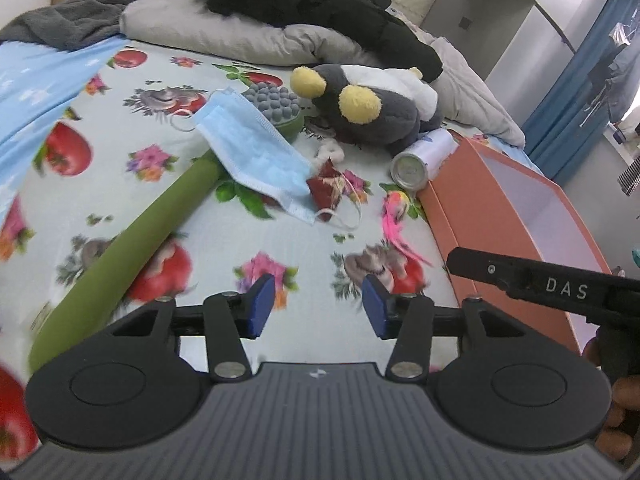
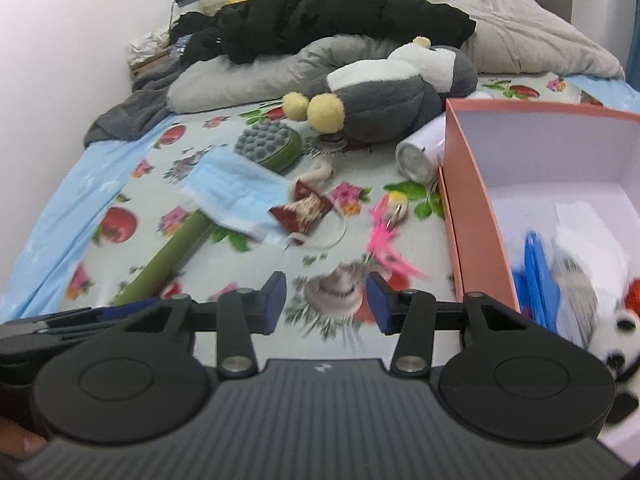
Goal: Organize soft objects
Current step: 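Move both open tools from the box toward the items on the sheet, then grasp the red-brown wrapped packet with the left tool while the right tool grasps the pink feather toy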
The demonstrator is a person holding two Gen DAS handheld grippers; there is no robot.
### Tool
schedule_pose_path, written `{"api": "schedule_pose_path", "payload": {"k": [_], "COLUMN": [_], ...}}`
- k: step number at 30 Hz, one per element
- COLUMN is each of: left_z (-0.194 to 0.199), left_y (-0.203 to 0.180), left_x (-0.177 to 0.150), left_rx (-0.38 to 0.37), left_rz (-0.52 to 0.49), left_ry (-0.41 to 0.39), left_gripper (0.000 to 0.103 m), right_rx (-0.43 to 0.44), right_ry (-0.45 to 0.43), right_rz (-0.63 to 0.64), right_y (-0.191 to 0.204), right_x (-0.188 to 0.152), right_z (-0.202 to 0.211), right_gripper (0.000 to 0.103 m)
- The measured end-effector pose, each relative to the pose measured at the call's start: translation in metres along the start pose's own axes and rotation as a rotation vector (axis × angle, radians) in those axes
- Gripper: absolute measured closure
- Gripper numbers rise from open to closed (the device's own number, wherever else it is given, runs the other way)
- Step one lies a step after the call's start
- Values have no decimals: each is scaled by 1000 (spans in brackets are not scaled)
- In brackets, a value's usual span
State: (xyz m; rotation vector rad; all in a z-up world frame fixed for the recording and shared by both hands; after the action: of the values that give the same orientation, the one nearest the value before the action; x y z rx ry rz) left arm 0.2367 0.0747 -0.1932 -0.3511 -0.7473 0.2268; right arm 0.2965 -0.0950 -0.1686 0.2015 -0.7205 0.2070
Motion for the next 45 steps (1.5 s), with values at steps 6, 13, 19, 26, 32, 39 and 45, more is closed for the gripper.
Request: {"api": "schedule_pose_path", "payload": {"k": [6,13,19,26,32,39,45], "left_z": [-49,-97,-130,-152,-165,-171,-169], "left_y": [10,20,25,28,29,21,10], "left_x": [30,58,70,79,83,85,86], "left_rx": [-38,-66,-86,-71,-74,-87,-93], "left_rz": [8,-1,44,67,76,71,48], "left_ry": [12,5,8,3,5,-1,-20], "left_gripper": [60,67,67,67,75,86,95], "right_rx": [-53,-134,-154,-183,-198,-184,-172], "right_ry": [10,42,70,114,138,153,124], "right_rz": [-10,5,42,43,67,57,59], "right_y": [-8,-19,-22,-30,-31,-32,-30], "right_x": [24,44,54,59,57,53,58], "right_z": [-44,-90,-119,-147,-158,-160,-150], "right_gripper": [55,56,56,56,57,70,70]}}
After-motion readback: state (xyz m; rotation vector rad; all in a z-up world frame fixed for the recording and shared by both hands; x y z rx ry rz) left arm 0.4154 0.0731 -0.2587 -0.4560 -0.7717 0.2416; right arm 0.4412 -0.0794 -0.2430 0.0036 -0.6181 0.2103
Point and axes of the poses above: each gripper's, at about its wrist camera, not at the fingertips, and z roughly against the way its jaws point, y to its left, x to its top, the point moved 7 cm from there along -z, roughly the way its jaws point, and after that the axes turned 4 degrees about -x, right-handed, at the moved point
